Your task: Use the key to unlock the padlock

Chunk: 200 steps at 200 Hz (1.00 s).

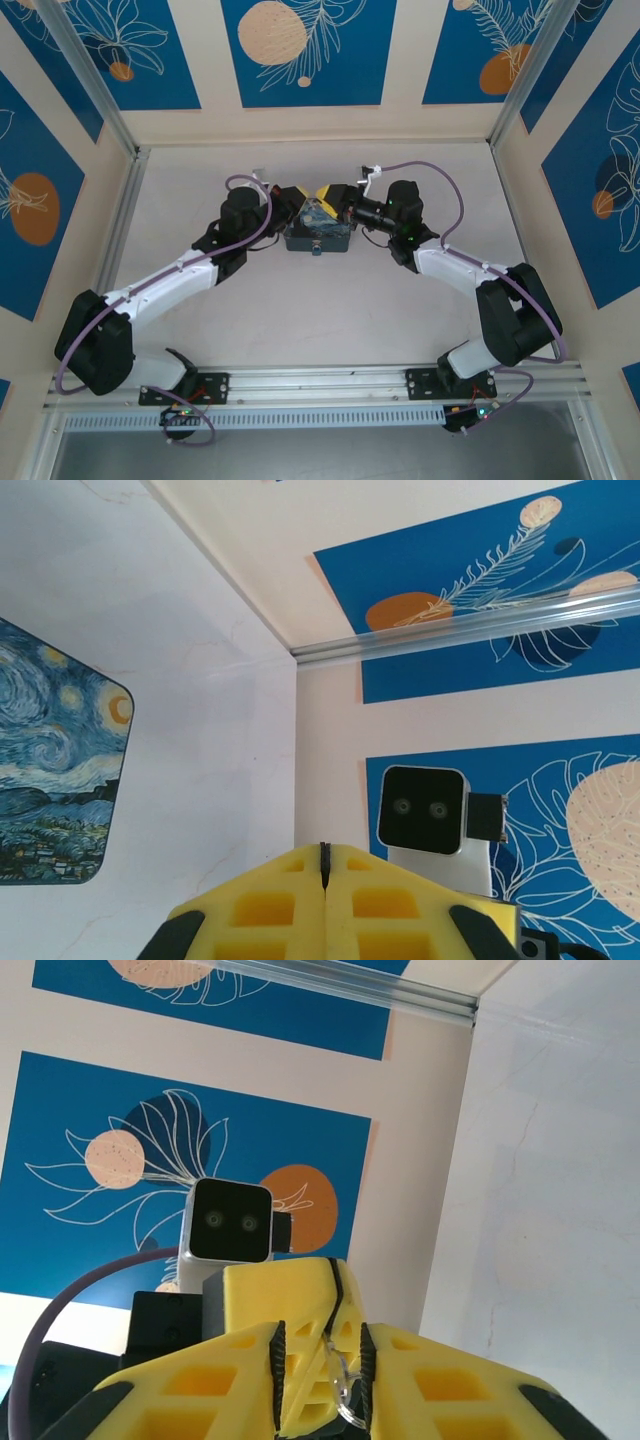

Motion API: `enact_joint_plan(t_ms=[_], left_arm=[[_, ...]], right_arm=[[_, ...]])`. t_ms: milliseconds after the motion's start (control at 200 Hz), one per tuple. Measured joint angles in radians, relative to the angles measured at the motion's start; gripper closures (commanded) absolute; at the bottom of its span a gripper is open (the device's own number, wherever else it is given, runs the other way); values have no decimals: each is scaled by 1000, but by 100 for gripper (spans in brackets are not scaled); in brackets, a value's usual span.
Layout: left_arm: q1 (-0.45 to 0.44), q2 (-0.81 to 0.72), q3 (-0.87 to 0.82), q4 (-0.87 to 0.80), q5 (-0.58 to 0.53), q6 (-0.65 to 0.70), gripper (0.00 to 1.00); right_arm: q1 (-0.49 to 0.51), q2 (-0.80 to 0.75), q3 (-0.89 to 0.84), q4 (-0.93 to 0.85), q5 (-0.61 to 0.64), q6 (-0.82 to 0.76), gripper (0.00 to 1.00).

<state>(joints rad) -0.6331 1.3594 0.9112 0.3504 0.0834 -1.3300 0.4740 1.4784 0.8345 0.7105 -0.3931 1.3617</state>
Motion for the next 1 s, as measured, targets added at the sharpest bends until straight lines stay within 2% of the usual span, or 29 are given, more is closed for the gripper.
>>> enact_joint_plan(t_ms=[100,285,550,1000], left_arm=[[0,-4,-6,-3,-9,-4,100],[0,-5,-7,-3,-14,-7,100],[0,-11,-7,-11,-18,-7,100],[0,-18,-10,-18,-34,-7,100]], right_arm=[[4,0,0,0,0,0,60],[18,3,0,1,4,0,59],[31,45,0,14,5,0,68],[53,53,0,33,6,0,75]])
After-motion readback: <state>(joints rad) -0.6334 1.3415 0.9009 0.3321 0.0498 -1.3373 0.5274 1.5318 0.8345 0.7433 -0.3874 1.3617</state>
